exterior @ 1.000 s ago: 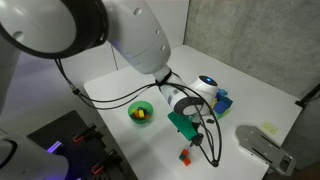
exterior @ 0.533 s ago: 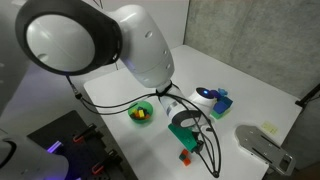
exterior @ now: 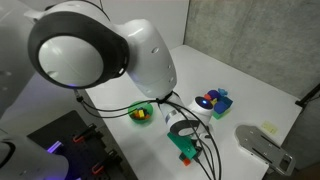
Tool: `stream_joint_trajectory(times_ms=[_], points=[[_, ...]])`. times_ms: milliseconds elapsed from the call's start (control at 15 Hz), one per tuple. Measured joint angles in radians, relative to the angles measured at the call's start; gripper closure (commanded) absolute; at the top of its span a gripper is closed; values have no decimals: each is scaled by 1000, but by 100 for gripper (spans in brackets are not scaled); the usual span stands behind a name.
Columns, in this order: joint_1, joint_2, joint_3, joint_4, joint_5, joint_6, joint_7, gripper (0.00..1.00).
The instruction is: Put an orange block in the bowl
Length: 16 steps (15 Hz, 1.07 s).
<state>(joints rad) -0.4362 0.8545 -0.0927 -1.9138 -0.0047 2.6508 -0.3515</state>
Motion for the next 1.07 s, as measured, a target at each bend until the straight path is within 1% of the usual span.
stream_joint_trajectory(times_ms=[133, 200, 467, 533, 600, 867, 1067], points=[[-8, 5, 6, 0, 0, 0, -11, 53], [-9, 7, 8, 0, 0, 0, -14, 60], [-9, 7, 14, 0, 0, 0, -15, 92], [-9, 7, 14, 1, 0, 0, -15, 93], [-9, 6, 15, 1, 0, 0, -15, 90], [-4, -21, 23, 1, 0, -2, -13, 91], [23, -69, 30, -3, 0, -8, 0, 91]])
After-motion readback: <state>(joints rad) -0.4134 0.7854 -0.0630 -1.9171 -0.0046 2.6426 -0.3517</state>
